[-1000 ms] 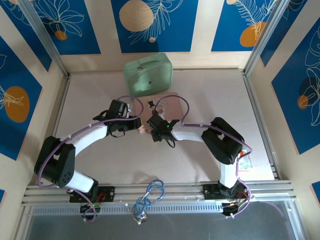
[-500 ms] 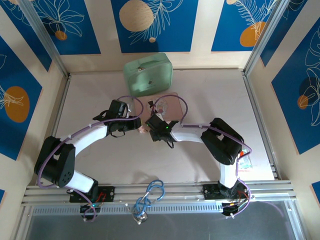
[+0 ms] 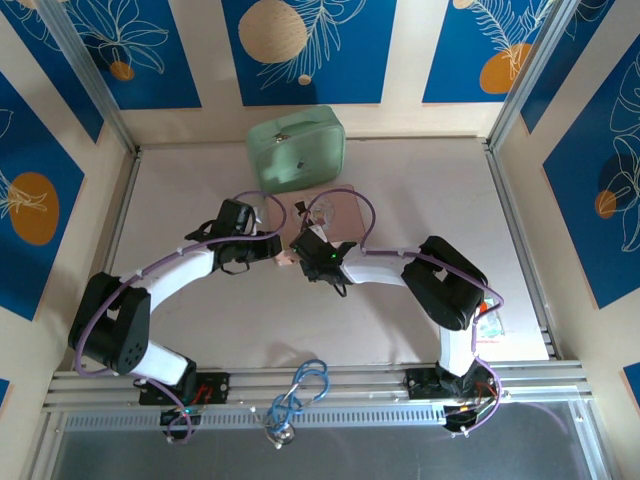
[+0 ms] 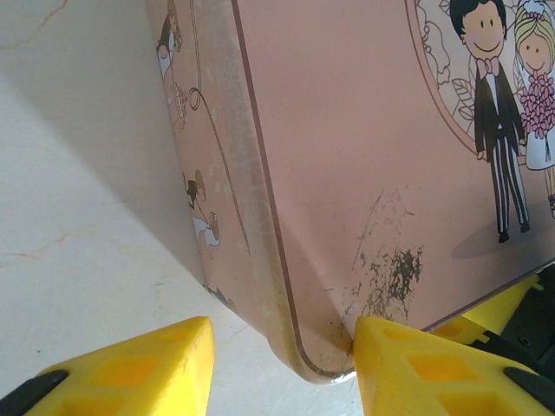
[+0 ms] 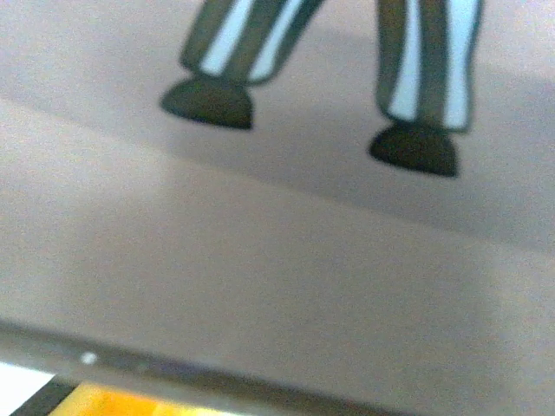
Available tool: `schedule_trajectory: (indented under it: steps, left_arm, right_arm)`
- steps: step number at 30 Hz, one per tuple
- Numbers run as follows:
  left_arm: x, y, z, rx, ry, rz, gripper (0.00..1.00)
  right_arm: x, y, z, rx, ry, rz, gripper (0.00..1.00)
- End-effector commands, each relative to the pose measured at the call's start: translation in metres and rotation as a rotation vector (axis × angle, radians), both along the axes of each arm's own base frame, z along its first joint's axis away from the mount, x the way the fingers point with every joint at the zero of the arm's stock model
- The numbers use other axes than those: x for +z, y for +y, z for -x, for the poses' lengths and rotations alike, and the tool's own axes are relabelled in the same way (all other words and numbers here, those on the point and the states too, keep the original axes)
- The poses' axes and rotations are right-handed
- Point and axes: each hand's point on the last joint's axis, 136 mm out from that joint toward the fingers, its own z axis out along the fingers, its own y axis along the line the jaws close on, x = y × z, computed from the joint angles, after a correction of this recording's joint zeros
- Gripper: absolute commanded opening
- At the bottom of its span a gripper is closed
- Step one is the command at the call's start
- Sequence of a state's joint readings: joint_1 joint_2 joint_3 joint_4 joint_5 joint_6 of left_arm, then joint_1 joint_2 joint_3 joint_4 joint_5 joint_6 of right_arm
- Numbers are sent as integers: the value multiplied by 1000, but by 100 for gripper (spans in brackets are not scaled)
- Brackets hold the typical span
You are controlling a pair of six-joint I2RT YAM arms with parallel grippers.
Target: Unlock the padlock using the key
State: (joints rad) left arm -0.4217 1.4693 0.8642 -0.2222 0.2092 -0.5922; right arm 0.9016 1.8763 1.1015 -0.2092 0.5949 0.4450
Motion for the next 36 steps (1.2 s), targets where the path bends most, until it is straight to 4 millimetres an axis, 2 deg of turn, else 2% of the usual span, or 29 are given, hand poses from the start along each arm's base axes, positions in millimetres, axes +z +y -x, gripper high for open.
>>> schedule_trajectory:
  steps: [1,11,19,29,32,36]
  left_arm:
    - [-4,7,2,-6,21,-33,46]
    - [-8,8,4,2,29,-32,46]
    - [-14,7,8,2,44,-18,45]
    - [-18,9,12,7,45,-15,45]
    - [-18,8,12,8,46,-10,45]
    - [-17,8,12,5,44,-12,45]
  right_arm:
    - [9,-1,6,-17,15,-14,33]
    - [11,-5,22,-151,166,-161,29]
    - [18,-4,22,-285,235,-309,29]
    - [-2,-31,33,-510,368,-356,27]
    - [-6,-31,33,-523,396,-414,26]
    - [6,-23,27,-467,358,-501,26]
